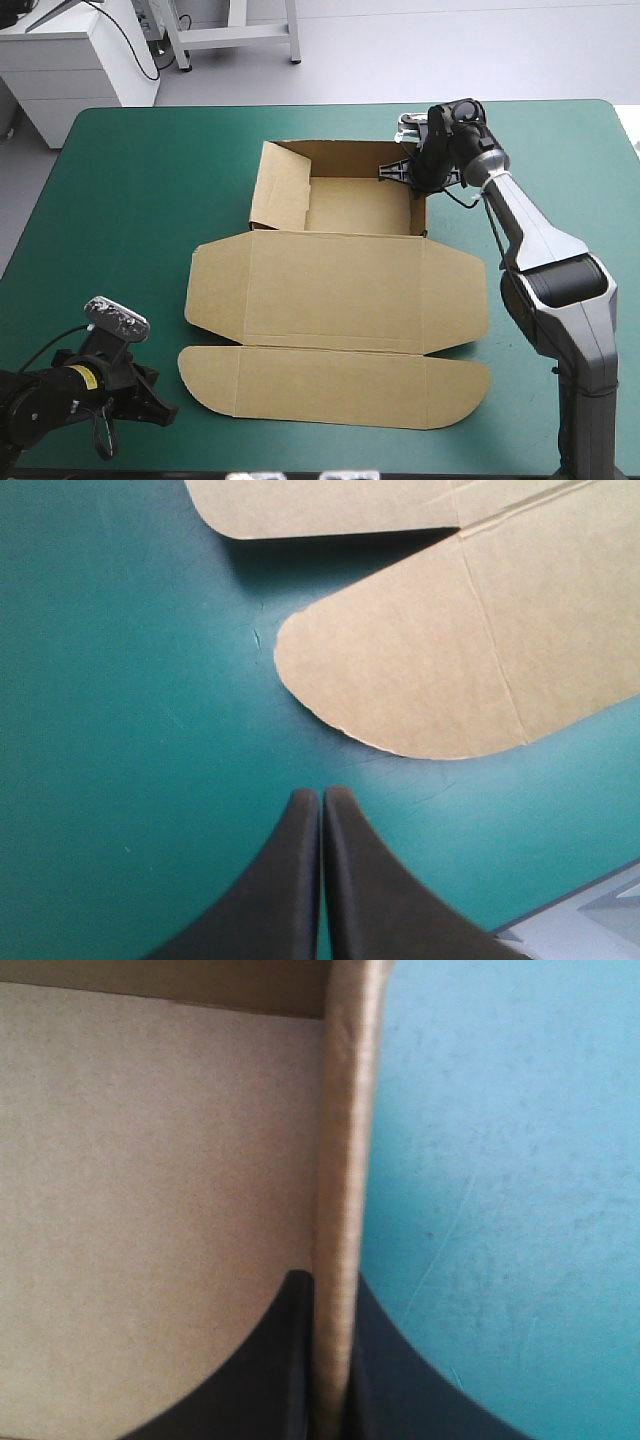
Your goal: Fold the box
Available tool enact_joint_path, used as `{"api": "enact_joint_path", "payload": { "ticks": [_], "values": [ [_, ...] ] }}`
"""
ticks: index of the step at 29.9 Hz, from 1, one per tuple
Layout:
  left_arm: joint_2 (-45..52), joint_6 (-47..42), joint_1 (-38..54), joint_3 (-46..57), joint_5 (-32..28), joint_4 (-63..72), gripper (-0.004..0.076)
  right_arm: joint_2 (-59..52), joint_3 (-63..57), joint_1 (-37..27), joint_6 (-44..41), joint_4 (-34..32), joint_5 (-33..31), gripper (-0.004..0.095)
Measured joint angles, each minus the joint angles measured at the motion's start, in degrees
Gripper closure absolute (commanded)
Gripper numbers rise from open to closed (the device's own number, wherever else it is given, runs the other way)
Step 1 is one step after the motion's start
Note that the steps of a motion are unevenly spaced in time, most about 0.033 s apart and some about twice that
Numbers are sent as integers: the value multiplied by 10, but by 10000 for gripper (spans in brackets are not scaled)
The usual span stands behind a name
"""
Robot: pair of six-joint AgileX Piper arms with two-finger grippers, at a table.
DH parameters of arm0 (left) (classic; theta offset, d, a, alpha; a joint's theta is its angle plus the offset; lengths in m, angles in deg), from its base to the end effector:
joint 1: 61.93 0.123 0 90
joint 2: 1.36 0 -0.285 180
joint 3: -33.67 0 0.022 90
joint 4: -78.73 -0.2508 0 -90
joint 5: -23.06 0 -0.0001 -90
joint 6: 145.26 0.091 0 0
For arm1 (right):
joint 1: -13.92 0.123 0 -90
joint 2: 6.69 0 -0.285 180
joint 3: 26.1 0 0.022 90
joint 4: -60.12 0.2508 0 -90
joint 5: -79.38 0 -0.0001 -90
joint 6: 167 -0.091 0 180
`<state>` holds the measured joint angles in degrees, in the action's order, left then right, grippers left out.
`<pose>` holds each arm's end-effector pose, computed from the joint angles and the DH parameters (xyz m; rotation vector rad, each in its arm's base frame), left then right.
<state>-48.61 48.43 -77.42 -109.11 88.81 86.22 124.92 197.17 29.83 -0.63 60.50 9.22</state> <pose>0.0926 -0.0369 0.3000 0.6317 2.5412 -0.1859 0.4543 0.1301 0.2806 -0.0538 2.7764 0.1434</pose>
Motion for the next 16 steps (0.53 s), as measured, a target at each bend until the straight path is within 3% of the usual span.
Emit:
{"api": "enact_joint_path", "payload": {
  "ticks": [10, 16],
  "values": [
    [0, 0, 0, 0, 0, 0, 732, -1, 0, -18, 83, 0, -2, 927],
    [0, 0, 0, 0, -2, 0, 732, -15, -2, -87, 130, -9, -6, 928]
  ]
}}
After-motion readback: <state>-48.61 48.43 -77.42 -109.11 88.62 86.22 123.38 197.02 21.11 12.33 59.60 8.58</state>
